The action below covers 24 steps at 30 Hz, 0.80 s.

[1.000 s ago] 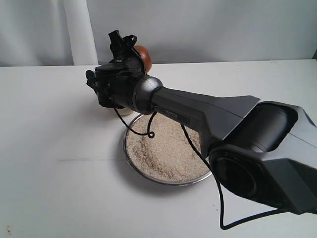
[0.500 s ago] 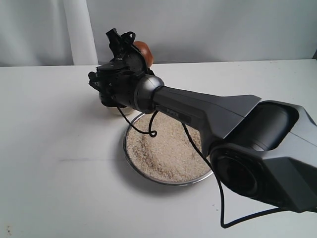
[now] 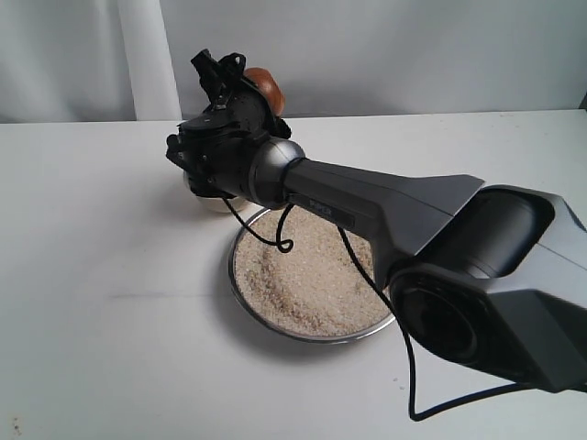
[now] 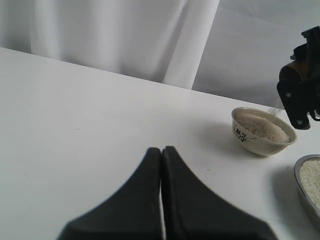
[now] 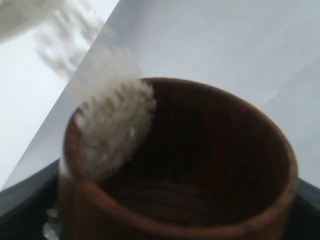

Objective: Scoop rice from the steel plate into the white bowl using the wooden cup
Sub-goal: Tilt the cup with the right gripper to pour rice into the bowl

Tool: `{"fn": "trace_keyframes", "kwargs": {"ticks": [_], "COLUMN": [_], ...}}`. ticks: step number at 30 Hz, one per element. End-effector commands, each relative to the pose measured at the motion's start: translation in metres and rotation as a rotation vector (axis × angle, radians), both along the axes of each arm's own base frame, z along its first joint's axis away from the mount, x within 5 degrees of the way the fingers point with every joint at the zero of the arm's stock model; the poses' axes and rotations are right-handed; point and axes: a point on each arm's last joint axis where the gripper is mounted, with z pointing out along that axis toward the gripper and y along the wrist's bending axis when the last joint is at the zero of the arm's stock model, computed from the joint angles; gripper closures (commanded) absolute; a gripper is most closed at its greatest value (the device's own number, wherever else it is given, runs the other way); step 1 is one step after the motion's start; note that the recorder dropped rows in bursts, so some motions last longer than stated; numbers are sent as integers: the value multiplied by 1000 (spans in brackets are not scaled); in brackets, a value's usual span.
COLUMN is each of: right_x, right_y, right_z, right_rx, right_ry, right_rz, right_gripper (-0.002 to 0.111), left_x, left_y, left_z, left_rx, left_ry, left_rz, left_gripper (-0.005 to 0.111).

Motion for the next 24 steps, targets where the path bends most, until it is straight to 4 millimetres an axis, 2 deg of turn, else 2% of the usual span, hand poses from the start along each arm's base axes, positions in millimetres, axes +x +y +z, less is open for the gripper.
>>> {"fn": "trace_keyframes", "kwargs": {"ticks": [1,24], "right_x": [2,4], "right_y": [-2,-3], "right_z": [6,8], "right_rx": [-28,-97], "right_ry": [-32,-47], "right_rz": [3,26], "right_gripper": [108,108], "left_x": [0,0], "left_y": [0,0], "left_z": [2,2], "left_rx": [-5,-5], "left_ry": [-15,-15], "left_rz": [-4,-4], "left_gripper": [107,107]}}
